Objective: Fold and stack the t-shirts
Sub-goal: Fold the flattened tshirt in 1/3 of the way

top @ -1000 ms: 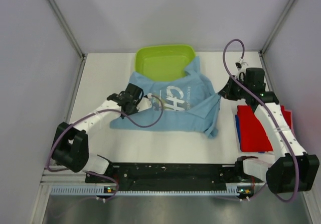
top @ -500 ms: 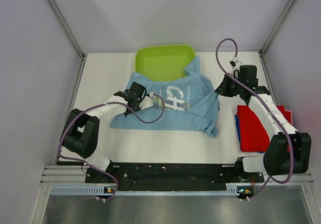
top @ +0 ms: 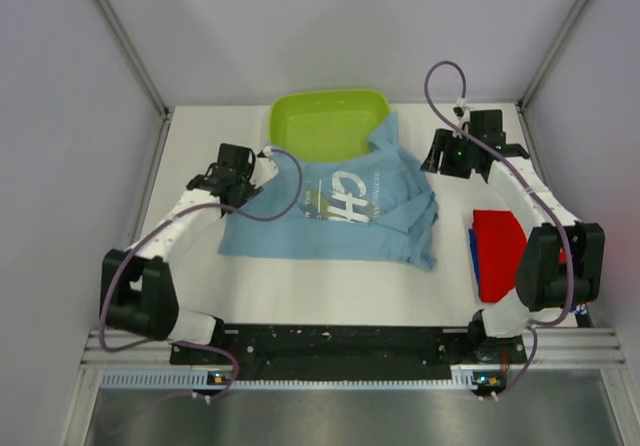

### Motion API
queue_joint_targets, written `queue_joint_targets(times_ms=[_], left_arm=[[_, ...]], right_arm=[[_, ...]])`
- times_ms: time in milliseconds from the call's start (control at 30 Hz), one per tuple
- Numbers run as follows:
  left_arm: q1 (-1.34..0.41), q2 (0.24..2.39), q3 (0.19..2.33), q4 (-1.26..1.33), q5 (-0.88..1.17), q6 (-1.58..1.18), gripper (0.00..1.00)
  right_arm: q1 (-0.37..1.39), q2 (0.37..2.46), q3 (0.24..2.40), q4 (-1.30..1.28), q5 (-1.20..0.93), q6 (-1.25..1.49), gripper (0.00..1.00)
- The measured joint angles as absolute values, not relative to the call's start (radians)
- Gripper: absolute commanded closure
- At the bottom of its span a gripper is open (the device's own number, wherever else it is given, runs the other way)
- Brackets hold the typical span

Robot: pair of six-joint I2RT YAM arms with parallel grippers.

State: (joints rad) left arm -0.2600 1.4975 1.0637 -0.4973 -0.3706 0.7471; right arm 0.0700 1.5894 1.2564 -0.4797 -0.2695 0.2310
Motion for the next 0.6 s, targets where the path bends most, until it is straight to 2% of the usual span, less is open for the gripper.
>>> queue_joint_targets(times_ms=[100,200,467,600], left_arm=[[-0.263,1.331,0.982,-0.516,-0.266,0.802,0.42],[-0.269,1.192,0.867,-0.546,-0.179,0.875,0.42],[-0.270,1.271,0.633,-0.488,-0.154,1.003,0.42],[-0.270,1.298,0.606,-0.440,-0.154,1.024,0.49]], right_arm=[[0.072,1.478,1.178,-0.495,-0.271,0.252,0.41],[0.086,1.301,1.032,-0.524,-0.283,0.287,0.46],[0.181,0.970,0.693,-0.597,-0.285,0.443,0.50],[0.188,0.867,0.575,-0.605,-0.269,0.529,0.48]])
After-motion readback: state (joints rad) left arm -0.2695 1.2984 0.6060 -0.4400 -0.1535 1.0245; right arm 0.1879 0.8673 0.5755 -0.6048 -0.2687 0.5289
